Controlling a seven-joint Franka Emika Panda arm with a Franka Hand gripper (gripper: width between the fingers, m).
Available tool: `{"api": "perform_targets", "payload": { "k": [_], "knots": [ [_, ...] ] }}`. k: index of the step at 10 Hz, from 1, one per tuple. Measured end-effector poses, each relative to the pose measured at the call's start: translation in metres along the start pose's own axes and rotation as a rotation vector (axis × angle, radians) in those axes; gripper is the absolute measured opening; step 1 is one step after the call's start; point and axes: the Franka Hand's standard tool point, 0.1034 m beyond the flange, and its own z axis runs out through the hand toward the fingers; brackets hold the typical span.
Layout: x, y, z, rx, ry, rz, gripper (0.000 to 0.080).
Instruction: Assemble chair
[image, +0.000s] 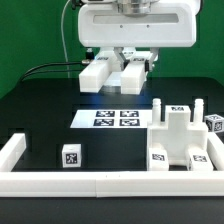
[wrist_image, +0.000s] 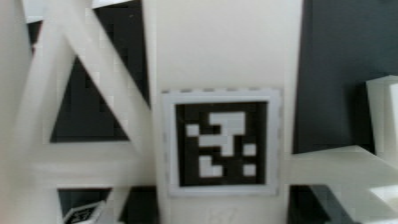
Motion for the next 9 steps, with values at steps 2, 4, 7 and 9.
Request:
{"api": "perform_targets", "payload": {
  "k": [2, 4, 7, 9],
  "knots": [
    [0.029, -0.041, -0.025, -0.01, 0.04, -0.084, 0.0284],
    [0.026, -0.076, -0.027, -0.009, 0.055, -0.114, 0.0284],
    [0.027, -0.073, -0.025, -0.011, 0.052, -0.119, 0.0284],
    [0.028, -0.086, -0.017, -0.017, 0.087, -0.118, 0.0284]
  ]
}}
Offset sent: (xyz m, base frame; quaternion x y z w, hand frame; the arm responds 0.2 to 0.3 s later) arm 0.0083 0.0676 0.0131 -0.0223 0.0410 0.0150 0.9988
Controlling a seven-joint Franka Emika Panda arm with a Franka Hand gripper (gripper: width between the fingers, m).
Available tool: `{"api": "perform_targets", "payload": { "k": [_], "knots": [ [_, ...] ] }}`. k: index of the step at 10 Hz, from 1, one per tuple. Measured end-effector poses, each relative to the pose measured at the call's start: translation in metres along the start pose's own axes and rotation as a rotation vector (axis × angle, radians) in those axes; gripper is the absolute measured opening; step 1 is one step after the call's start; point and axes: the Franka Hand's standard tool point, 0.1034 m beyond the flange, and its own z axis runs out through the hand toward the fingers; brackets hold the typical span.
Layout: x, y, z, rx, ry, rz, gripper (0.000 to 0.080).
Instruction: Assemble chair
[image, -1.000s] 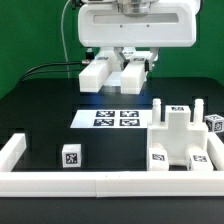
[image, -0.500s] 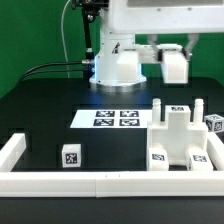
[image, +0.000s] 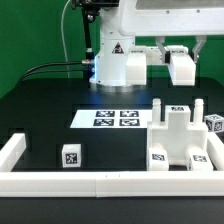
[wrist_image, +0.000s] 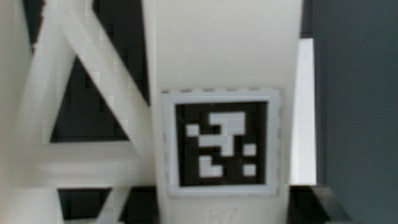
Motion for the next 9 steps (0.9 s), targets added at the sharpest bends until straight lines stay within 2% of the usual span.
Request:
{"api": "perform_targets", "payload": {
  "k": [1, 3, 7, 9],
  "knots": [
    [0.001, -0.009, 0.005, -0.007, 0.002, -0.018, 0.0284],
    [0.016, -0.014, 0.007, -0.016, 0.029, -0.024, 0.0284],
    [0.015, -0.013, 0.015, -0.023, 0.034, -0.025, 0.0284],
    [0.01, -0.02, 0.029, -0.037, 0.021, -0.031, 0.0284]
  ]
}}
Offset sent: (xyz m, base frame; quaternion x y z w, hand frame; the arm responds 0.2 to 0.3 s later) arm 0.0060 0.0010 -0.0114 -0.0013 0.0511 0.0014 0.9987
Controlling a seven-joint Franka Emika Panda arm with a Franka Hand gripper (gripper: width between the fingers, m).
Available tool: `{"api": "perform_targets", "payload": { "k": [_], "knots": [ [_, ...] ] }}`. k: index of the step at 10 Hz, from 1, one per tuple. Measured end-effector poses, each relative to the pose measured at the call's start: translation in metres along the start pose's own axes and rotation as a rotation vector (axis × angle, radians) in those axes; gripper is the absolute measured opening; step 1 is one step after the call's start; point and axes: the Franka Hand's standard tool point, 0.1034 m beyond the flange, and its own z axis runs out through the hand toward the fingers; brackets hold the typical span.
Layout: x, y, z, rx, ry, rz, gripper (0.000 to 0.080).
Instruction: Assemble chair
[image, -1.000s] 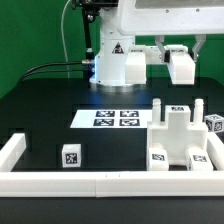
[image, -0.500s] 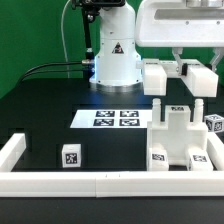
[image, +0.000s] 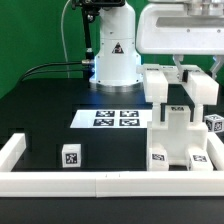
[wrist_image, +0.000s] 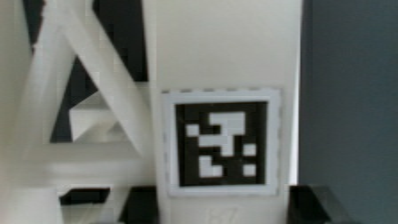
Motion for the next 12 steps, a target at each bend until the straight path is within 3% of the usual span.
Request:
{"api": "perform_targets", "payload": {
  "k": [10, 11, 12],
  "knots": [
    [0.0, 0.003, 0.004, -0.009, -0.026, 0.057, 0.0285],
    [0.002, 0.008, 0.004, 0.005, -0.026, 0.086, 0.0285],
    [0.003, 0.011, 0.003, -0.035, -0.016, 0.038, 0.0285]
  ]
}}
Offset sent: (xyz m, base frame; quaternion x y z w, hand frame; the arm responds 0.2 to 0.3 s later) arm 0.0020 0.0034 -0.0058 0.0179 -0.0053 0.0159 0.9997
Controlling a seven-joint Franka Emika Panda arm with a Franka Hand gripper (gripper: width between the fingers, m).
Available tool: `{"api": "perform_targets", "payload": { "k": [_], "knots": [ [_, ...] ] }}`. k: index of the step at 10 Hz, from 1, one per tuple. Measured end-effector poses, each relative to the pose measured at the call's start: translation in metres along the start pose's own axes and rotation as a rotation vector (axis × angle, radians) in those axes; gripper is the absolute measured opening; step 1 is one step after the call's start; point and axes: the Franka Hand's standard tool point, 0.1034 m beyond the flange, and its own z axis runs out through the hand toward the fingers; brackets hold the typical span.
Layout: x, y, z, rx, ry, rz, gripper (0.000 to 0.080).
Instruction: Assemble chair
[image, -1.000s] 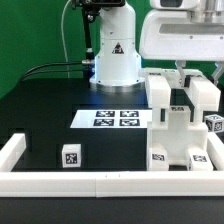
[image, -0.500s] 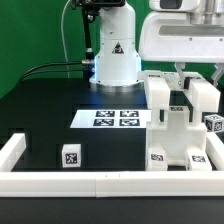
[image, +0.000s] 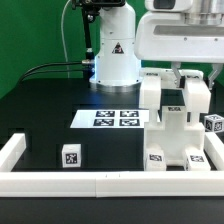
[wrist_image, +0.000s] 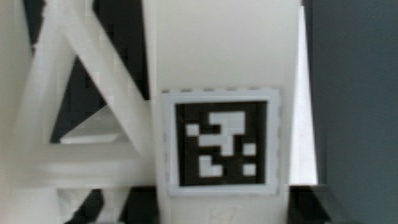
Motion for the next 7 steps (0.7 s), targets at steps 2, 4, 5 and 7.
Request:
{"api": "perform_targets", "payload": {
  "k": [2, 4, 5, 7],
  "knots": [
    [-0.0008, -0.0009, 0.0007, 0.004, -0.002, 0.003, 0.0285],
    [-0.0056, -0.0036, 0.001, 0.005, -0.006, -0.005, 0.0285],
    [-0.0096, -0.0036, 0.0014, 0.014, -0.012, 0.006, 0.0285],
    [-0.0091, -0.0046, 0.0016, 0.026, 0.002, 0.015, 0.0285]
  ]
}}
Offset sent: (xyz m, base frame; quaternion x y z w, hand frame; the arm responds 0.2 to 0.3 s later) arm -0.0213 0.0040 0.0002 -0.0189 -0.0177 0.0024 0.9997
